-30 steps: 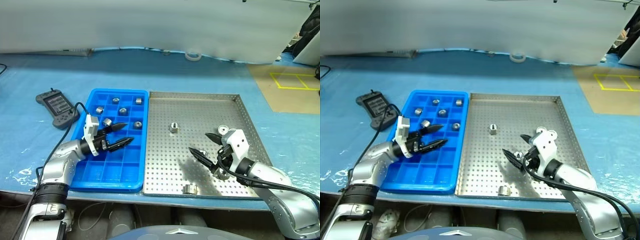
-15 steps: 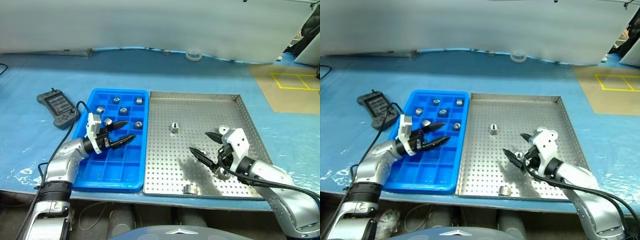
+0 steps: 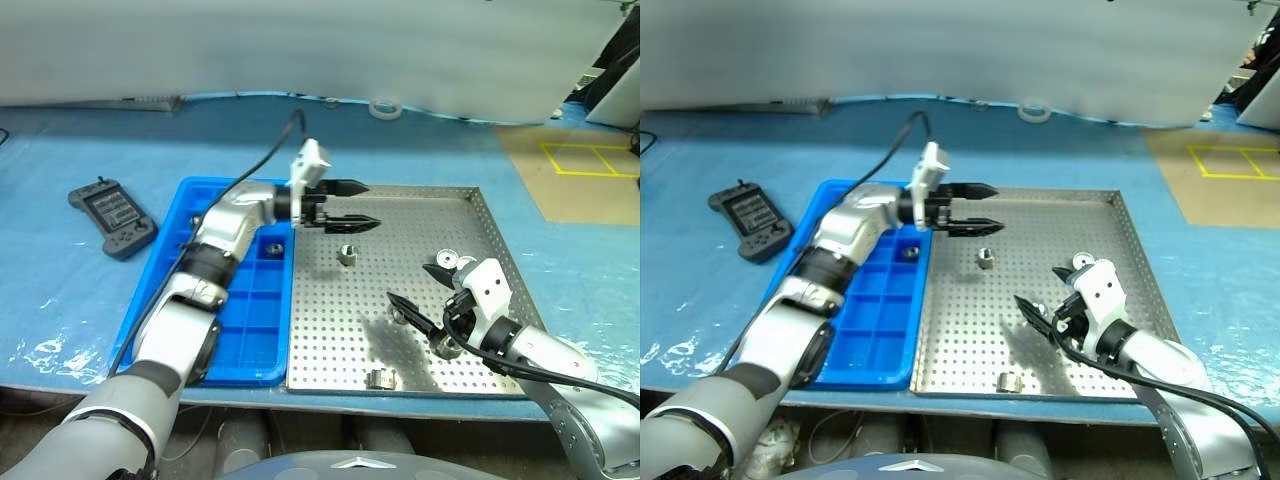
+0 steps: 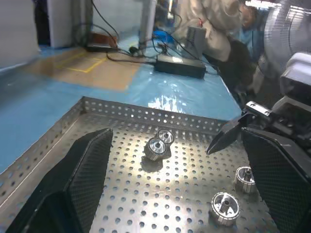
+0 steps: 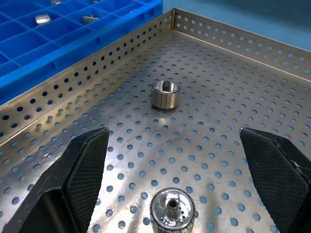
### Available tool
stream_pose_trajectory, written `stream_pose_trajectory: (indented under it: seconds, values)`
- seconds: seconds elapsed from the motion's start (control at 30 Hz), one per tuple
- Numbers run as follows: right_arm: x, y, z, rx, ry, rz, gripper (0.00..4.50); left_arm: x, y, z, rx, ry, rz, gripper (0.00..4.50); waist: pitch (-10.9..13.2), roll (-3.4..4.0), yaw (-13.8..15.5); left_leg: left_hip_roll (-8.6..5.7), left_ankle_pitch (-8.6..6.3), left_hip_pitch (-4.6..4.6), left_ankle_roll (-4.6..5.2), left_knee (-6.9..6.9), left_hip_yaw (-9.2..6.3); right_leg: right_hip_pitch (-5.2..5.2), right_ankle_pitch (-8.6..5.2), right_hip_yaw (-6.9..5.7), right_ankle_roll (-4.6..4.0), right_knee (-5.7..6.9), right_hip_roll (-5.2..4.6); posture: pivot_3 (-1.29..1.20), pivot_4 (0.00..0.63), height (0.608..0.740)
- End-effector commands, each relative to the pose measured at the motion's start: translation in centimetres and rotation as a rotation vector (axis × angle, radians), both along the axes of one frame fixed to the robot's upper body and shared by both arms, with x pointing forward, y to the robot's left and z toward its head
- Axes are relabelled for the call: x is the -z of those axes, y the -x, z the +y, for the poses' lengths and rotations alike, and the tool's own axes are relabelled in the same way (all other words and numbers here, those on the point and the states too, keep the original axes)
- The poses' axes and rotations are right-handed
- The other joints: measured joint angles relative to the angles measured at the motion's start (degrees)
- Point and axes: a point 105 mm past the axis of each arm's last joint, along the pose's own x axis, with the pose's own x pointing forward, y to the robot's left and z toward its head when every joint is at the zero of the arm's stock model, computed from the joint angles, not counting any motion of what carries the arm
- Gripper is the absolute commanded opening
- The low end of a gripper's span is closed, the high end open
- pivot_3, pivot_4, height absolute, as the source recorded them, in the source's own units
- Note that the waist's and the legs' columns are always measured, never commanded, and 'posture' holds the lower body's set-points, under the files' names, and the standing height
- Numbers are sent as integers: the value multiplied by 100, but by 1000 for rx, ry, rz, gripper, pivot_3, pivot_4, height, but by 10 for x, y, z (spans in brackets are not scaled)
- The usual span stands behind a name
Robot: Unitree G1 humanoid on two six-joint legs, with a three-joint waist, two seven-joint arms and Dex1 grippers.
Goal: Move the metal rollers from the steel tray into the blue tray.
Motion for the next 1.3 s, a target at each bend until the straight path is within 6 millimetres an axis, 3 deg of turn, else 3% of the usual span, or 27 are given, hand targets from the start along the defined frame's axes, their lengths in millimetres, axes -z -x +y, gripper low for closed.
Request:
stream_pose_trajectory:
  seconds: [0.03, 0.27, 0.53, 0.67, 0.97, 1.13, 1.3]
  values:
    - [-15, 3, -1, 49, -5, -74, 4500, 21, -12, -5, -34, -155, -20, 4434, -1, 1, -89, 0, -1, -2, 2, 0, 0, 0, 0, 0, 0, -6, -1, -443, 150, 740]
    - [-11, 12, -4, 120, -1, -71, 4500, 54, -22, -3, -64, -357, -80, 4434, 0, 2, -292, 2, -16, -19, 30, 7, -3, -7, 0, -4, 0, -10, 0, -512, 150, 740]
    - [-7, 16, -6, 159, 0, -68, 4500, 71, -24, 4, -52, -495, -143, 4434, 1, 3, -389, -9, -33, -26, 57, 31, -1, 3, 0, -4, -3, -20, -18, -536, 150, 740]
    - [-3, 15, -9, 178, 13, -63, 4500, 91, -24, 11, -68, -591, -161, 4434, 2, 5, -425, -6, -33, -26, 56, 29, -2, 1, 0, -7, -3, -19, -17, -546, 150, 740]
    - [4, 15, -12, 193, 15, -56, 4500, 102, -30, 32, -117, -675, -156, 4434, 2, 5, -544, -6, -35, -29, 60, 29, -2, 1, -1, -8, -4, -23, -18, -549, 150, 740]
    - [6, 13, -12, 196, 18, -60, 4500, 106, -25, 26, -103, -646, -132, 4434, 2, 5, -578, -8, -35, -28, 60, 30, -3, 4, -1, -9, -4, -25, -19, -546, 150, 740]
    - [9, 13, -14, 193, 30, -56, 4500, 113, -23, 27, -93, -659, -137, 3180, 3, 8, -633, -14, -38, -30, 64, 29, -3, 5, -2, -10, -6, -28, -26, -549, 150, 740]
